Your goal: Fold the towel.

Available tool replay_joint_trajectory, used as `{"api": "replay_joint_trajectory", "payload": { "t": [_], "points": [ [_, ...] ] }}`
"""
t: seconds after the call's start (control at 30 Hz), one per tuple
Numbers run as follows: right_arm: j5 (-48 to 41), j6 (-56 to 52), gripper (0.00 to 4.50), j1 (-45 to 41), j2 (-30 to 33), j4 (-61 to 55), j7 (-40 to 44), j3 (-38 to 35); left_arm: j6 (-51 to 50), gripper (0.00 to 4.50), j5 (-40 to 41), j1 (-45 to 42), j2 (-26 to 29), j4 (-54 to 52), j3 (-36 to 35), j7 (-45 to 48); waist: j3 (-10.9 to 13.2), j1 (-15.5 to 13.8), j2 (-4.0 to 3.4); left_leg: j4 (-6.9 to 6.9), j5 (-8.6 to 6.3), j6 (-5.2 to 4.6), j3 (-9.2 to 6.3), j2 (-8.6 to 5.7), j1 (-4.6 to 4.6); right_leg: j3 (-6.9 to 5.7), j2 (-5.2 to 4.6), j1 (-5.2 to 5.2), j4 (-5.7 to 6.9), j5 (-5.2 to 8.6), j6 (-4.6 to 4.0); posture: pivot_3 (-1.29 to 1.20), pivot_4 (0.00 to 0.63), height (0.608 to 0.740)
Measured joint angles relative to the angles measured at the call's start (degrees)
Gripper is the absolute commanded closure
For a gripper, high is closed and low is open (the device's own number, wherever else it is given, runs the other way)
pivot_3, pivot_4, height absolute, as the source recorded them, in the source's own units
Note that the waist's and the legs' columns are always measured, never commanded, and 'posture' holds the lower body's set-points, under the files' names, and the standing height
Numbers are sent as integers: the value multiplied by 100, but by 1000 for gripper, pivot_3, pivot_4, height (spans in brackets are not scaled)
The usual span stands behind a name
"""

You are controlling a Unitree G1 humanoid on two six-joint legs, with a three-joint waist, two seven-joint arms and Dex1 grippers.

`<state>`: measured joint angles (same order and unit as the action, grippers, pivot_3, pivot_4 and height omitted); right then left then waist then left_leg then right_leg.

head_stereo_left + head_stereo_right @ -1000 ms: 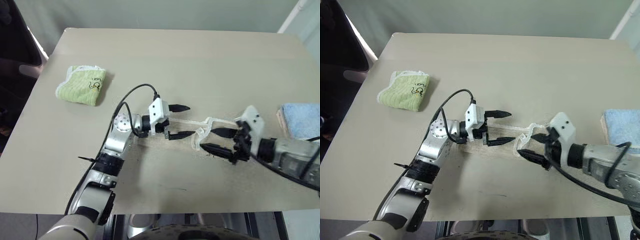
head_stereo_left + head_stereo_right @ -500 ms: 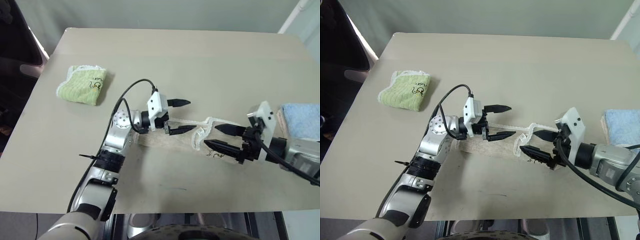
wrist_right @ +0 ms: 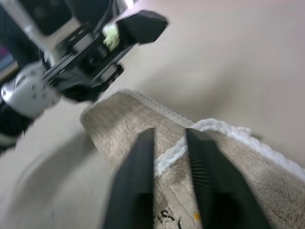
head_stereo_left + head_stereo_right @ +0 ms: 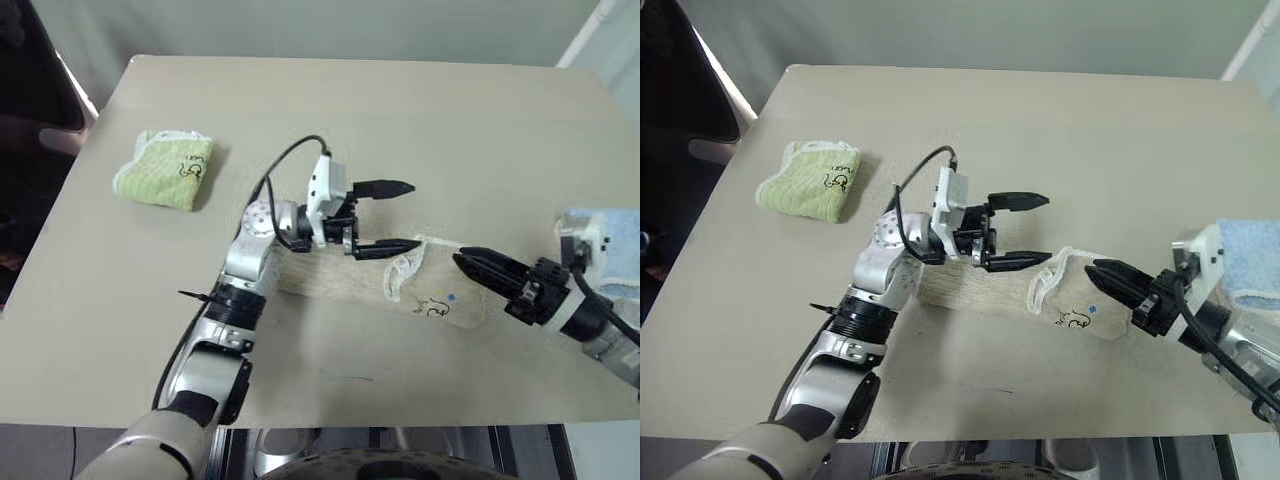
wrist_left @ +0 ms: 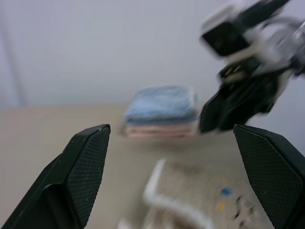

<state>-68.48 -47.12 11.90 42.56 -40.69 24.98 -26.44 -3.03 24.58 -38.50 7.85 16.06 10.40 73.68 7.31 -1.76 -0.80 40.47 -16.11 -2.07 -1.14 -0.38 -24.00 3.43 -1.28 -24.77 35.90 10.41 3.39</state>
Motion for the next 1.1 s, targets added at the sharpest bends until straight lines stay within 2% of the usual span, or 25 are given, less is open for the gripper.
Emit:
{"api": "replay_joint_trajectory", "payload": {
  "t": [0.13,0.33,0.57,0.83,1.1],
  "points": [
    [614,416,4480,-11,49,-37,184,22,-294,0,15,-27,-144,-44,295,172,0,36,1,2,-1,-1,1,0,4,0,0,2,-2,-10,-2,0,150,733],
    [1041,645,4480,-33,30,0,299,124,-507,0,29,12,-117,-147,474,504,0,42,1,-2,3,-1,0,2,8,-1,2,1,-1,-21,-10,0,150,733],
    [1715,857,4480,-214,-203,286,194,413,-340,0,-138,11,-107,29,620,627,1,36,1,2,17,-35,-1,1,7,1,1,7,-2,-50,-8,0,150,733],
    [1913,858,4480,-363,-302,326,141,501,-196,0,-337,6,-219,117,589,190,1,37,1,1,31,-45,0,0,7,1,2,7,-2,-58,-19,0,150,733],
    [2016,852,4480,-439,-293,424,150,509,-326,0,-325,-110,-256,207,373,-103,1,35,1,0,56,-11,0,-1,3,3,1,8,-4,-57,-22,0,150,733]
  ]
}}
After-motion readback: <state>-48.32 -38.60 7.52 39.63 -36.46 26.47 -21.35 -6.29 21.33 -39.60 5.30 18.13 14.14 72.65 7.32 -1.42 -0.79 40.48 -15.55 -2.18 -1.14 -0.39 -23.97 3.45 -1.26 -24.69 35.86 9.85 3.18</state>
